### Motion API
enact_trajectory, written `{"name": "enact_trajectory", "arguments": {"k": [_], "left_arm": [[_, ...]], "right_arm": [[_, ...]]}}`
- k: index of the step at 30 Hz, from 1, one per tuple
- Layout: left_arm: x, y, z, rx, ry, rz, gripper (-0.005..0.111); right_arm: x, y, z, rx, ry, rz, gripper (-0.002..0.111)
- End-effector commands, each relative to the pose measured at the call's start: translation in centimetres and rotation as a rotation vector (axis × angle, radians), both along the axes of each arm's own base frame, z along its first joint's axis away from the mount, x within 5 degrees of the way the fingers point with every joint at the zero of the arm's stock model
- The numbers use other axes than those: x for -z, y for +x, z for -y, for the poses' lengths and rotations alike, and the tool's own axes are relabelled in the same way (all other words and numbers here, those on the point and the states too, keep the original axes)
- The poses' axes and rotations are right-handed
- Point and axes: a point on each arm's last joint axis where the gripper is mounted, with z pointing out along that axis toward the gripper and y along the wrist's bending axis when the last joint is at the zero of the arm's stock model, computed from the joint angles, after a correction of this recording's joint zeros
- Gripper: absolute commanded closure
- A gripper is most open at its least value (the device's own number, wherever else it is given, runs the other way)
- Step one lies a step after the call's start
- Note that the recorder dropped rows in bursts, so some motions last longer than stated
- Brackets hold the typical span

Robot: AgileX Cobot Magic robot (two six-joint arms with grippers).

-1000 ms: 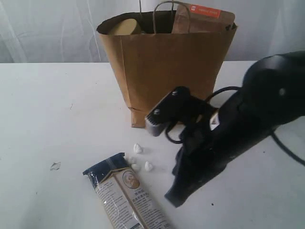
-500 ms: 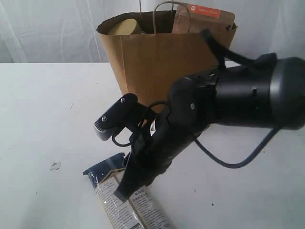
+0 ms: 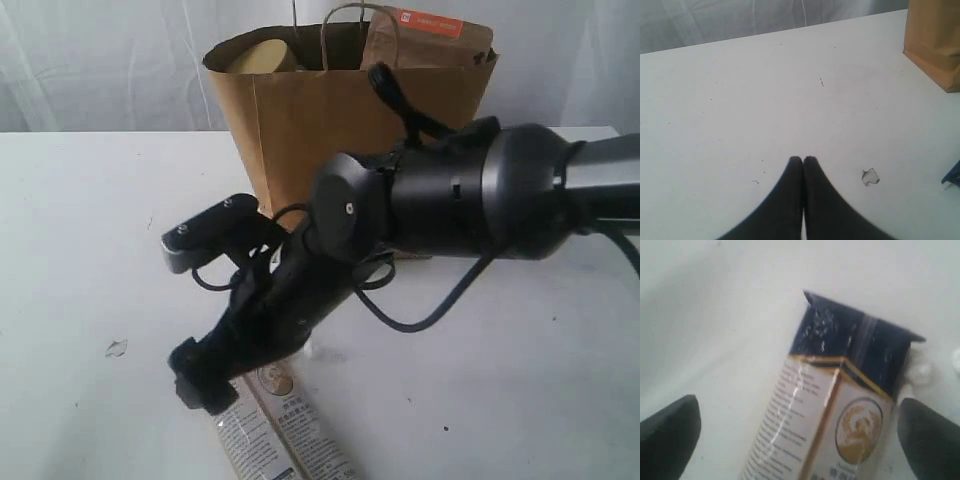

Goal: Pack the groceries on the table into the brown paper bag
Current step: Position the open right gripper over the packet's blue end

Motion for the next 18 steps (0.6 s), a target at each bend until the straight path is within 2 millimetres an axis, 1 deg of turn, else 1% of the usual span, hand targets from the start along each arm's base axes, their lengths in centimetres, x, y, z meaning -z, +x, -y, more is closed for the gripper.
{"name": "enact_trajectory", "arguments": {"k": [1, 3, 5, 11, 18], "left_arm": [[0.2, -0.1, 0.0, -0.002, 0.0, -0.003, 0.107], [0.2, -0.1, 0.0, -0.002, 0.0, -0.003, 0.107], [0.2, -0.1, 0.0, -0.002, 0.0, -0.003, 0.107], [0.2, -0.1, 0.0, -0.002, 0.0, -0.003, 0.107], [0.2, -0.1, 0.0, -0.002, 0.0, -0.003, 0.107]], "right_arm": [[0.6, 0.1, -2.0, -0.033, -0.008, -0.036, 0.004], [1.8, 0.1, -2.3, -0.035, -0.053, -0.105, 0.004], [2.1, 0.1, -2.3, -0.053, -0.083, -0.124, 0.004], [2.0, 0.5, -2.6, -0.1, -0.064, -0.051, 0.004], [2.9, 0.8, -2.5, -0.124, -0.109, -0.03, 0.004]]}}
